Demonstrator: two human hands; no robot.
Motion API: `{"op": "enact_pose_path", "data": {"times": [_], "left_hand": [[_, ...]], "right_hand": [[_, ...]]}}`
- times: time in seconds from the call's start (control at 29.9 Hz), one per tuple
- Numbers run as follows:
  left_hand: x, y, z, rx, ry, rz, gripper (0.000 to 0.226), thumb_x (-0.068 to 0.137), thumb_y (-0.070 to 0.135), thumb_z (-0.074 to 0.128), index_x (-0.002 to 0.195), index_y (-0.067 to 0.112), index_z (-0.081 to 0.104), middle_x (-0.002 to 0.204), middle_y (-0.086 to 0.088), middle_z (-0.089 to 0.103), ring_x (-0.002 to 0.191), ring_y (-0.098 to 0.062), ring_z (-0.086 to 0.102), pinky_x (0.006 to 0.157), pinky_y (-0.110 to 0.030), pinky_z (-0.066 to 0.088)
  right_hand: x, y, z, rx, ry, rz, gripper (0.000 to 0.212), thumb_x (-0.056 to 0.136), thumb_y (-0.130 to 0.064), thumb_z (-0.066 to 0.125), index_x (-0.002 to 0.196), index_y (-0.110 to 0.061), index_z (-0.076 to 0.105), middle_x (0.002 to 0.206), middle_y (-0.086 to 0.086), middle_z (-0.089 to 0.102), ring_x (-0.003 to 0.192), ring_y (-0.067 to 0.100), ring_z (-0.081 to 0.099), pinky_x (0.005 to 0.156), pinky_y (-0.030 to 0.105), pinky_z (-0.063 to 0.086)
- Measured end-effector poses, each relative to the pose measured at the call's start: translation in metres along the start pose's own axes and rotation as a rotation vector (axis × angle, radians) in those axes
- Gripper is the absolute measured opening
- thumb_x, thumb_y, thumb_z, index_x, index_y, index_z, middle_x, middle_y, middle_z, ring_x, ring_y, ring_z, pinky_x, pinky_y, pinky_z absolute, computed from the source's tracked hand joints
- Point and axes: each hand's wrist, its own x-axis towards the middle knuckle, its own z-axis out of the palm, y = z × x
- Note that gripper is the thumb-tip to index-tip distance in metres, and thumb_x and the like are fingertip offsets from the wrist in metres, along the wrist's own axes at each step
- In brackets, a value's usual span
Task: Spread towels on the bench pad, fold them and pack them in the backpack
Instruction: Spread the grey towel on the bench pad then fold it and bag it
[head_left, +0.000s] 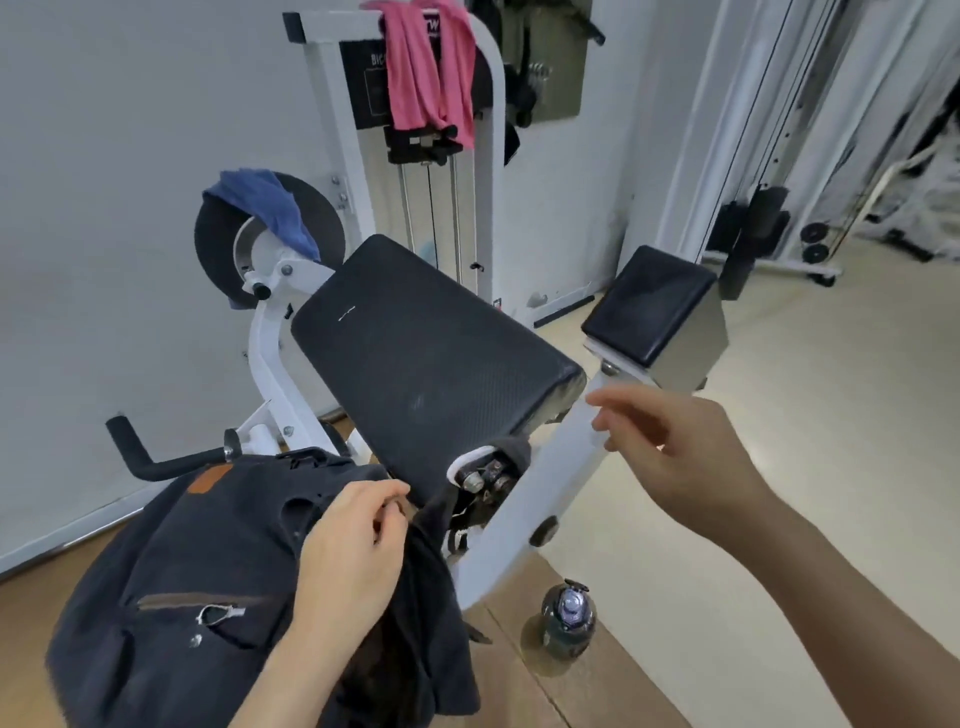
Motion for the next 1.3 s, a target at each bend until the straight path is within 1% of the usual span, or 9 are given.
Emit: {"op": "enact_pose_path", "data": {"times": [0.1, 0.23, 0.4, 0.5, 0.7, 0.87, 0.97, 1.1, 1.3], "left_hand": [[0.025, 0.069, 0.006, -0.091, -0.010, 0.143, 0.024, 0.095, 0.016, 0.052, 0.102, 0.030, 0.070, 0.089, 0.022, 0.067, 0.088, 0.003, 0.060, 0.074, -0.012, 0.044], [0.062, 0.189, 0.027, -0.155, 0.066, 0.406, 0.023, 0.093, 0.012, 0.056, 0.100, 0.028, 0.071, 0.088, 0.021, 0.068, 0.085, 0.001, 0.063, 0.073, -0.012, 0.047], [0.093, 0.340, 0.100, -0.148, 0.152, 0.556, 0.020, 0.094, 0.012, 0.057, 0.101, 0.021, 0.073, 0.086, 0.021, 0.065, 0.083, 0.000, 0.062, 0.075, -0.018, 0.051], [0.100, 0.395, 0.171, -0.090, 0.062, 0.560, 0.020, 0.091, 0.015, 0.055, 0.099, 0.022, 0.072, 0.082, 0.011, 0.069, 0.074, -0.008, 0.062, 0.072, -0.032, 0.052], [0.109, 0.409, 0.323, -0.056, -0.273, 0.188, 0.021, 0.092, 0.023, 0.049, 0.100, 0.031, 0.066, 0.071, 0.009, 0.061, 0.065, -0.008, 0.056, 0.064, -0.030, 0.042], [0.141, 0.371, 0.435, -0.146, -0.421, -0.237, 0.024, 0.086, 0.017, 0.048, 0.093, 0.027, 0.069, 0.086, 0.003, 0.068, 0.088, -0.022, 0.065, 0.078, -0.034, 0.052], [0.179, 0.347, 0.490, -0.227, -0.392, -0.426, 0.024, 0.089, 0.015, 0.048, 0.094, 0.025, 0.069, 0.097, 0.000, 0.070, 0.098, -0.023, 0.065, 0.084, -0.033, 0.052], [0.240, 0.317, 0.541, -0.254, -0.318, -0.512, 0.028, 0.093, 0.014, 0.044, 0.107, 0.022, 0.068, 0.110, 0.005, 0.068, 0.094, -0.011, 0.058, 0.075, -0.022, 0.041], [0.340, 0.256, 0.564, -0.225, -0.123, -0.731, 0.031, 0.096, 0.015, 0.042, 0.112, 0.020, 0.067, 0.118, 0.001, 0.067, 0.108, -0.020, 0.060, 0.087, -0.029, 0.049]], "right_hand": [[0.013, 0.004, -0.044, 0.151, 0.112, -0.062, 0.029, 0.093, -0.003, 0.057, 0.102, -0.027, 0.068, 0.079, -0.013, 0.070, 0.075, 0.011, 0.068, 0.069, 0.017, 0.052], [0.048, 0.039, -0.108, 0.243, 0.200, -0.112, 0.029, 0.093, -0.005, 0.059, 0.100, -0.032, 0.067, 0.081, -0.011, 0.070, 0.078, 0.013, 0.067, 0.070, 0.020, 0.052], [0.101, 0.123, -0.187, 0.334, 0.063, 0.006, 0.022, 0.090, -0.012, 0.059, 0.101, -0.030, 0.067, 0.087, -0.004, 0.073, 0.079, 0.012, 0.069, 0.077, 0.036, 0.056], [0.108, 0.185, -0.223, 0.341, -0.019, 0.148, 0.022, 0.089, -0.012, 0.058, 0.103, -0.025, 0.069, 0.088, 0.000, 0.073, 0.081, 0.017, 0.069, 0.075, 0.039, 0.057], [0.112, 0.313, -0.253, 0.673, -0.065, 0.524, 0.018, 0.090, -0.002, 0.058, 0.101, -0.011, 0.069, 0.090, 0.009, 0.075, 0.079, 0.017, 0.067, 0.076, 0.030, 0.051], [0.123, 0.405, -0.223, 0.881, -0.109, 0.813, 0.021, 0.097, -0.010, 0.052, 0.112, -0.015, 0.066, 0.106, 0.011, 0.073, 0.098, 0.023, 0.068, 0.090, 0.039, 0.053], [0.150, 0.446, -0.195, 0.897, -0.194, 0.903, 0.025, 0.099, -0.020, 0.053, 0.121, -0.026, 0.062, 0.116, 0.006, 0.068, 0.109, 0.020, 0.064, 0.096, 0.044, 0.051], [0.213, 0.491, -0.156, 0.748, -0.354, 0.873, 0.033, 0.097, -0.022, 0.056, 0.127, -0.034, 0.057, 0.124, -0.002, 0.061, 0.116, 0.013, 0.056, 0.097, 0.042, 0.049], [0.321, 0.533, -0.081, 0.513, -0.633, 0.746, 0.044, 0.095, -0.013, 0.054, 0.135, -0.030, 0.050, 0.127, 0.002, 0.056, 0.112, 0.014, 0.056, 0.091, 0.037, 0.048]]}}
